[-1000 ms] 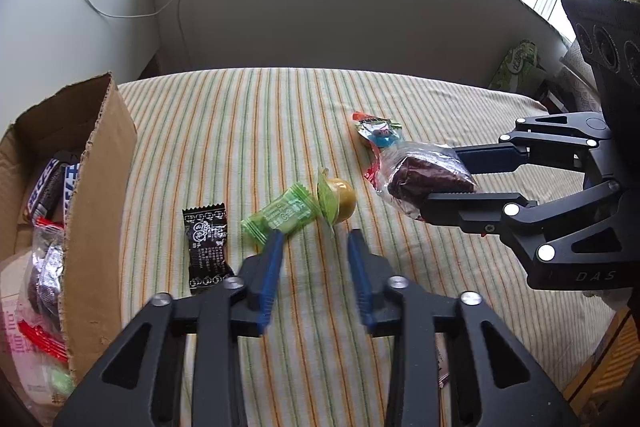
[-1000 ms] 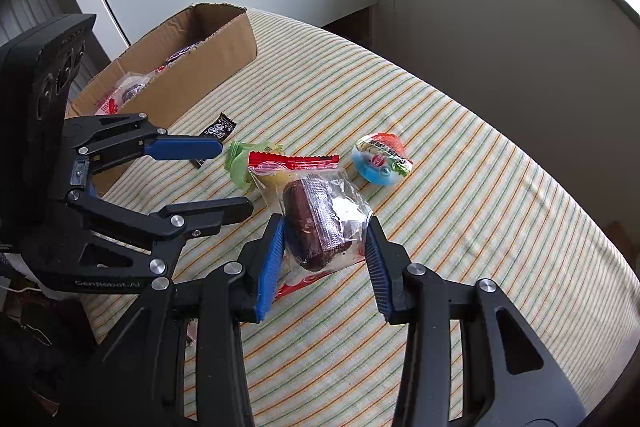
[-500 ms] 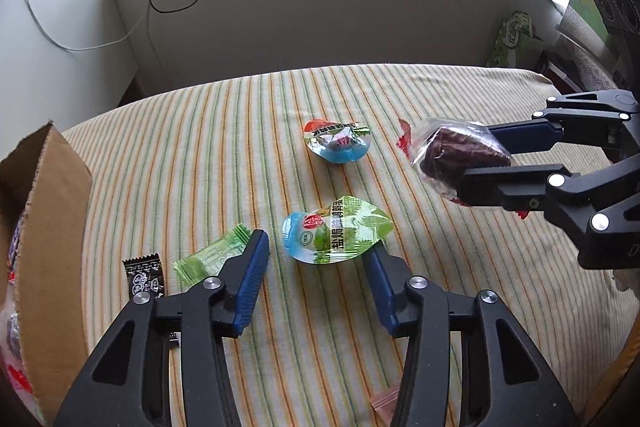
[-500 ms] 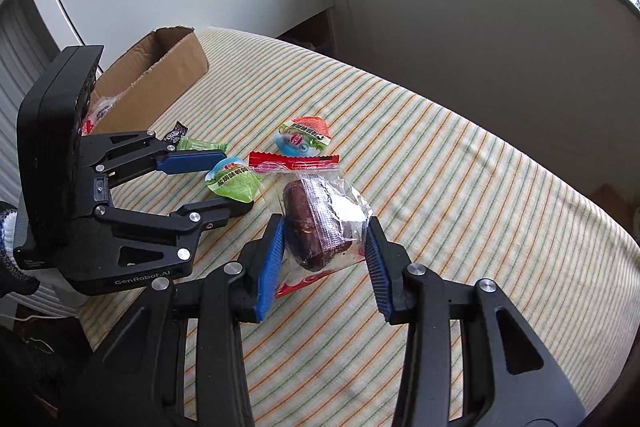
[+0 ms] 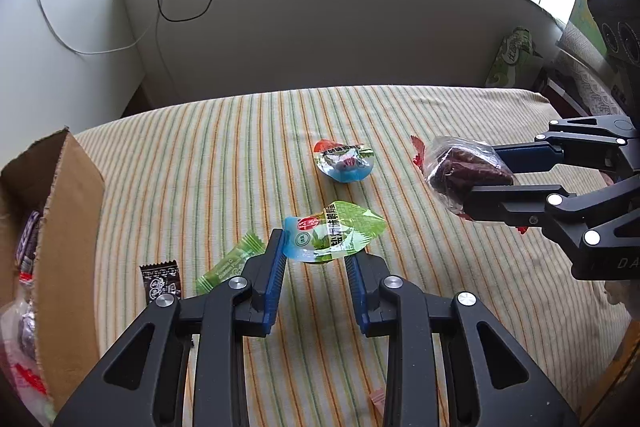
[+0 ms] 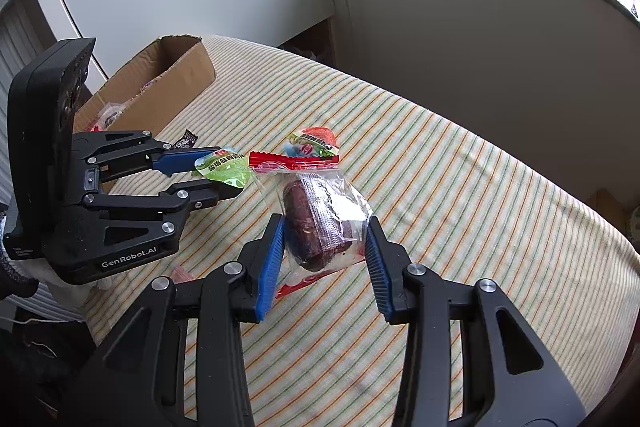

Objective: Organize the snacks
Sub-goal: 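Grasp the brownie bag with the right tool while the left tool grasps the green jelly pouch, then carry both items into the box and release them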

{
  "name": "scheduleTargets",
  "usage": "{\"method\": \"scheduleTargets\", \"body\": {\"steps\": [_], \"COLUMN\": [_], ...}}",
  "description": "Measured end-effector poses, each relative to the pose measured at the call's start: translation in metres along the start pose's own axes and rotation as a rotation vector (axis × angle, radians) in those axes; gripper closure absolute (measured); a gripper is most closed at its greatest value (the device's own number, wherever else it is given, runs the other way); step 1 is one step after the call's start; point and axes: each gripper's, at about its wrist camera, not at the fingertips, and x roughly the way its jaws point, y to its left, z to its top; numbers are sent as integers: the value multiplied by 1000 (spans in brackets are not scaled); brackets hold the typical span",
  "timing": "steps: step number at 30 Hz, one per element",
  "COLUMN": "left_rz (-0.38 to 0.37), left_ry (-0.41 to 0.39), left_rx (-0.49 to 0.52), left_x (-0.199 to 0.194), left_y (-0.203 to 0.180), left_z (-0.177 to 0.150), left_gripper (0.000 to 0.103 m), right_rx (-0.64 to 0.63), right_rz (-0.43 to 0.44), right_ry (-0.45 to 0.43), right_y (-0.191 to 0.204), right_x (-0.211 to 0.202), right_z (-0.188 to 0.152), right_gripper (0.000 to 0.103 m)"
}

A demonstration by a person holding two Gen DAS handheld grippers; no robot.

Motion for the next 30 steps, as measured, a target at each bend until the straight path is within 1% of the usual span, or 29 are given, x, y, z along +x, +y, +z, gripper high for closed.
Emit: {"method": "scheduleTargets", "body": {"steps": [6, 13, 23, 30], "left_rz": [-8, -7, 49, 107], "left_ry": [-48, -108, -157, -165], "left_rx": [-31, -93, -189, -241], "left_x": [-31, -68, -105, -124], "left_y": [12, 43, 105, 152], "left_z": [2, 1, -19, -34], "left_gripper": [75, 75, 75, 75], "right_rx": [-34, -93, -184, -229], "right_rz": [-7, -5, 16, 35], "right_ry": [-16, -43, -56, -52], "right_y": [24, 65, 136, 179], "right_x": [-7, -12, 3, 22], "right_z": [10, 35, 71, 96], "right_gripper": [62, 62, 62, 62]}}
